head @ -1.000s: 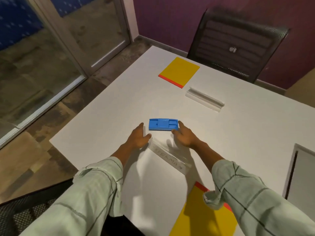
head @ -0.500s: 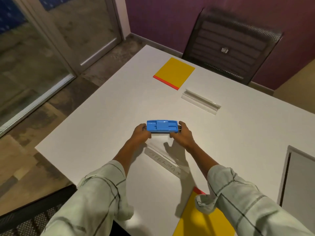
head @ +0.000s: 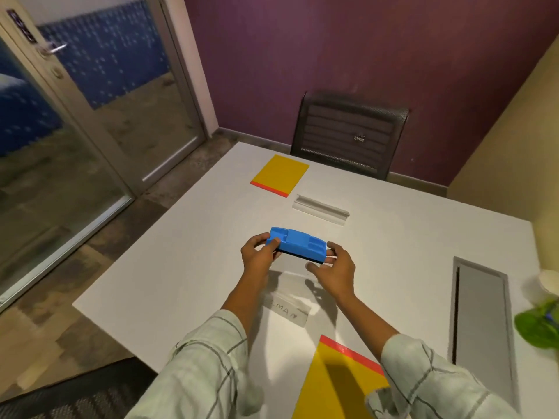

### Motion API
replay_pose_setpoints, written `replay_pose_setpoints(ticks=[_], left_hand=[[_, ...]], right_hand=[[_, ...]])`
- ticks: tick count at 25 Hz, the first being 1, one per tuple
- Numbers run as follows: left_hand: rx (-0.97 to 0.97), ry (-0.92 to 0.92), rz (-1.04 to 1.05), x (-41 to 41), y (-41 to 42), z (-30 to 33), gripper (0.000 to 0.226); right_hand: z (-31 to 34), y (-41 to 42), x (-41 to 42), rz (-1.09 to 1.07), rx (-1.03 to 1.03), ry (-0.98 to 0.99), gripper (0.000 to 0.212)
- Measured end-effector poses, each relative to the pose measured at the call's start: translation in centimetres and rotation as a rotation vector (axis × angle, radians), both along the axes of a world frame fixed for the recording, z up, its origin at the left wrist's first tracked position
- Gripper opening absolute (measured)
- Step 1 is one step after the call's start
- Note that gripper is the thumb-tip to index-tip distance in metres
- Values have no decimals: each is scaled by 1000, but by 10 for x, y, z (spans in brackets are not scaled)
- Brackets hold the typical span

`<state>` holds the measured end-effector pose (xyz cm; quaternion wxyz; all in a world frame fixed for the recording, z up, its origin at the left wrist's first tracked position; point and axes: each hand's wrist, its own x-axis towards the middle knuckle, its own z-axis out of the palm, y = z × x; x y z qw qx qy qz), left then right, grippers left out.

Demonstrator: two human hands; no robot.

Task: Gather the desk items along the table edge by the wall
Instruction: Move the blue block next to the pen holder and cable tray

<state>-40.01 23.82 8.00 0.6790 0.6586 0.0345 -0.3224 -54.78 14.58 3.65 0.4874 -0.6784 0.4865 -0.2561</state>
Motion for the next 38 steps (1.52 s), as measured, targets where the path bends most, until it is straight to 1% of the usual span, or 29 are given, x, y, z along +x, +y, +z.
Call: replay_pose_setpoints(ticks=[2, 4, 7, 9, 13, 17, 20, 22, 24, 27, 29, 32, 38], left_hand=[[-48, 18, -10, -24, -1, 14, 24], [-96, 63, -23, -44, -2, 25, 30], [-167, 91, -123, -78, 1, 38, 33], [-171, 81, -230, -102, 5, 41, 33], [-167, 77, -486, -156, 18, 31, 32], [-109, 11, -672, -222, 32, 20, 30], [-95, -118, -821, -264, 29, 12, 29], [-57, -241, -931, -289, 21, 7, 32], [-11, -450, -1104, -310, 12, 1, 41], [56, -843, -1373, -338, -4, -7, 64], [80, -1007, -1481, -354, -16, -11, 69], [152, -1077, -1582, -373, -38, -15, 71], [277, -1135, -1727, -403, -91, -30, 70]], right_hand=[[12, 3, -32, 4, -34, -18, 80], [26, 6, -65, 25, -90, -17, 77], [42, 25, -121, 35, -313, 53, 63], [47, 48, -155, -6, -415, 129, 60], [47, 103, -208, -128, -419, 186, 64], [45, 140, -255, -213, -325, 264, 65], [44, 150, -288, -278, -285, 338, 64], [44, 148, -311, -339, -252, 385, 60], [40, 142, -333, -377, -240, 448, 53], [31, 122, -364, -437, -185, 511, 47], [22, 103, -382, -467, -146, 551, 47], [4, 68, -406, -490, -108, 598, 46], [-28, 12, -440, -519, -59, 691, 66]])
